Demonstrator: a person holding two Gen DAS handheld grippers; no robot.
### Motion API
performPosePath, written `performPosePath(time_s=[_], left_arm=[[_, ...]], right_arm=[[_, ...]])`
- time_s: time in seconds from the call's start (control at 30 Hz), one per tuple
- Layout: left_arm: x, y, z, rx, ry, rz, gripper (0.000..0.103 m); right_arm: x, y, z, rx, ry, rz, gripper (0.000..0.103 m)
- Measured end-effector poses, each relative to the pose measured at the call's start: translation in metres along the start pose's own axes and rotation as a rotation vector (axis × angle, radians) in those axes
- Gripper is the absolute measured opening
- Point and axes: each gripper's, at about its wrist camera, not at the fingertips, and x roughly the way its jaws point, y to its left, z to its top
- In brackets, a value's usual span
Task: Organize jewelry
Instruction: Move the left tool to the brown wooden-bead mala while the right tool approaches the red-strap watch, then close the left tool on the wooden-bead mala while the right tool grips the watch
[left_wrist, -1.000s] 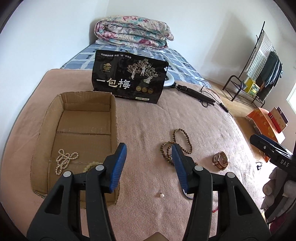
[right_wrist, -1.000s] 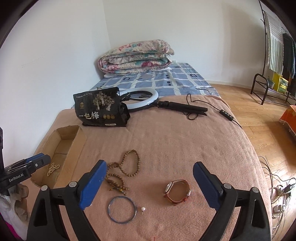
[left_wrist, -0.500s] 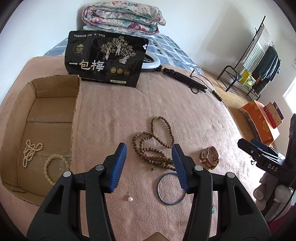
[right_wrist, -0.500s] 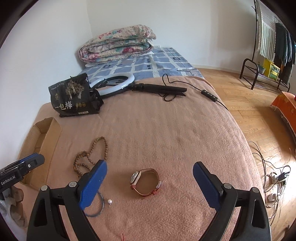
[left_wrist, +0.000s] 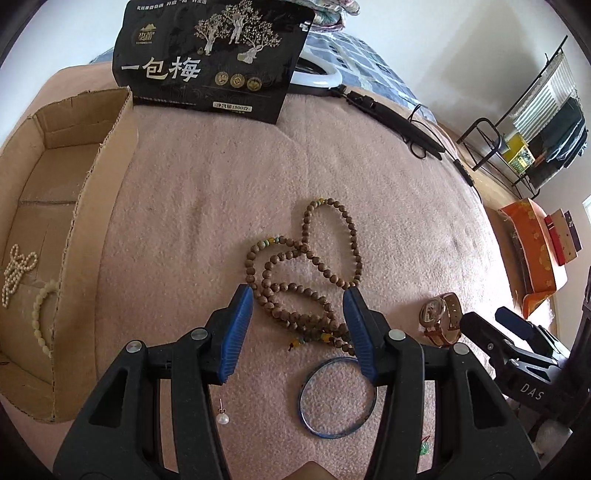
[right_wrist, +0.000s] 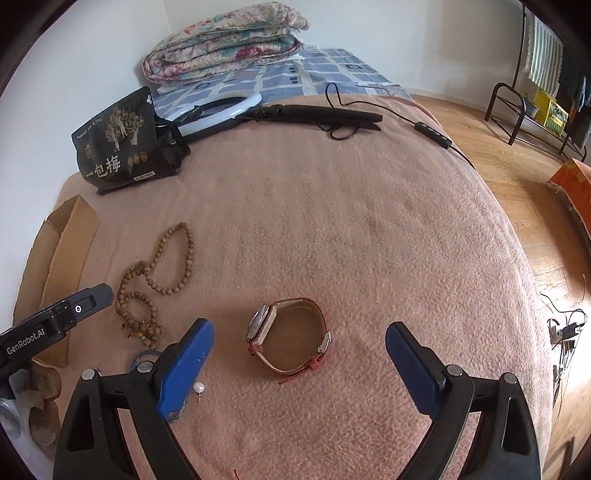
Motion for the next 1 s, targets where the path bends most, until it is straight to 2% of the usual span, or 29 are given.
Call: performPosePath(time_s=[0.27,0.43,0.63,0.8,0.87,0.9,0.97,1.0], left_arm=[[0.027,0.007,0.005,-0.05,0.024,0.039,0.052],[0.038,0.01,0.008,-0.046,0.025,0.062,0.052],[0.047,0.008,0.011,-0.016,0.006,0.081,0.052],[0.054,-0.003,0.01,0.068,-0.01,0.139,0.051],[0.055,-0.005,0.009,0.084,-0.016,0.158,0.046],[0.055,-0.005,0.009,0.09,-0.023,0.178,0.038],[0.055,-0.004,0.009,0.088,-0.03,0.19,0.029],[0.055,-0.003,0.009,0.089,-0.031,0.195,0.02]], right_arm=[[0.016,-0.001,-0.002,0.016,0.039,0.011,0.096],[0.025,0.002,-0.002,0.018,0.058,0.017,0.096],[0.039,0.006,-0.001,0.025,0.087,0.02,0.096],[0.051,0.008,-0.001,0.007,0.124,-0.017,0.096],[0.053,0.008,0.0,-0.003,0.129,-0.033,0.096],[0.054,0.008,0.0,-0.008,0.13,-0.044,0.096],[0.054,0.008,0.0,-0.018,0.133,-0.068,0.095],[0.055,0.007,0.0,-0.019,0.135,-0.075,0.094]])
